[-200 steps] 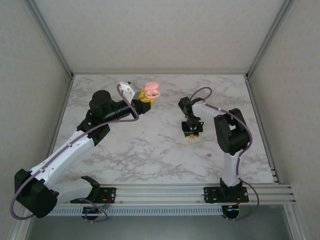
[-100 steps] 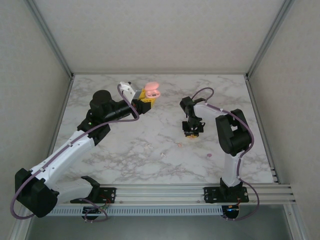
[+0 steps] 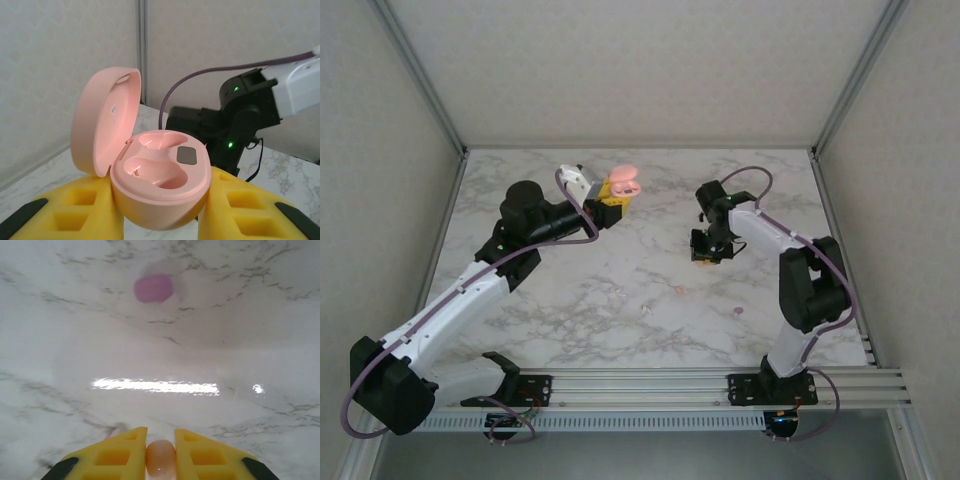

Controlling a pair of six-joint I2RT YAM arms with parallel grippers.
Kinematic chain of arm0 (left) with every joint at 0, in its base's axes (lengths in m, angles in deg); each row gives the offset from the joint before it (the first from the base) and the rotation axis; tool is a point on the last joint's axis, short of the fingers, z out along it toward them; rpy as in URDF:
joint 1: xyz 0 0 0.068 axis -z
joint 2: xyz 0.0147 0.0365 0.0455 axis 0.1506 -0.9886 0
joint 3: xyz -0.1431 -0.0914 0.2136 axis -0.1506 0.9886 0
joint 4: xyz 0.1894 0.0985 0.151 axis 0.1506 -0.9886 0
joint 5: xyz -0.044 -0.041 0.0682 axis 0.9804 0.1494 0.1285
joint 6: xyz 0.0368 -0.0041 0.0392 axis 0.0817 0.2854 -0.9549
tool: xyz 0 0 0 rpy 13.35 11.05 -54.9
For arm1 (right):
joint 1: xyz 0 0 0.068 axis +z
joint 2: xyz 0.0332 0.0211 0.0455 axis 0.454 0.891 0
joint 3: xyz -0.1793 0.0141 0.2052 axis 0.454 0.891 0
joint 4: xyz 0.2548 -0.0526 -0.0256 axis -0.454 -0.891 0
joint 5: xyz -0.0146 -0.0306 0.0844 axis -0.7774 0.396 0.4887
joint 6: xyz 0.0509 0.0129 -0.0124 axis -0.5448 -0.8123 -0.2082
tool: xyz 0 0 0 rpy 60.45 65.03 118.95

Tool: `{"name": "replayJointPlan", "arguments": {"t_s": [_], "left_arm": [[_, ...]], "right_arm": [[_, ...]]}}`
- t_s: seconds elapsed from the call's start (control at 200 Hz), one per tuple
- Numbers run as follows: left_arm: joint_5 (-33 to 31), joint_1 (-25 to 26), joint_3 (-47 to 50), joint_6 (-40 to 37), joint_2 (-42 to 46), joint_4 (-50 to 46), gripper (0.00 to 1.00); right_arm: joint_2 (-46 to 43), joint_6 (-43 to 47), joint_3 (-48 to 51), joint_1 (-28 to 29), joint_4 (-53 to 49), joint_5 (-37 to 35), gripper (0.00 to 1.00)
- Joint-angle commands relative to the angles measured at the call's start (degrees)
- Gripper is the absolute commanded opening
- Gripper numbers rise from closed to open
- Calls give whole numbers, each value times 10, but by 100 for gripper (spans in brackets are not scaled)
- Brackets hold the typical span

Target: Insert wireless bluetooth earbuds into charging case

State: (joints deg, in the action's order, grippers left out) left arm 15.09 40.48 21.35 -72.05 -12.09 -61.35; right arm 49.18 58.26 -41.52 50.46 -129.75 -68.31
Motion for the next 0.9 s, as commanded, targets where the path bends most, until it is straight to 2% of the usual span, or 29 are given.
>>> {"name": "replayJointPlan", "arguments": {"t_s": [0.0,0.215,0.415,0.651,0.896], "left_arm": [[-1,3,4,6,7,20,19],[-2,3,3,5,-8,20,19],[-4,2,-1,3,-27,28,19],[7,0,-5,0,-41,33,19],[20,0,-5,0,-52,37,19]], "right_arm": [[-43,-15,15,-17,27,89,18],[-134,-91,62,-86,173,338,18],[-173,-224,102,-134,356,516,18],[-186,-372,126,-140,554,601,18],[-201,-437,116,-138,624,623,18]]}}
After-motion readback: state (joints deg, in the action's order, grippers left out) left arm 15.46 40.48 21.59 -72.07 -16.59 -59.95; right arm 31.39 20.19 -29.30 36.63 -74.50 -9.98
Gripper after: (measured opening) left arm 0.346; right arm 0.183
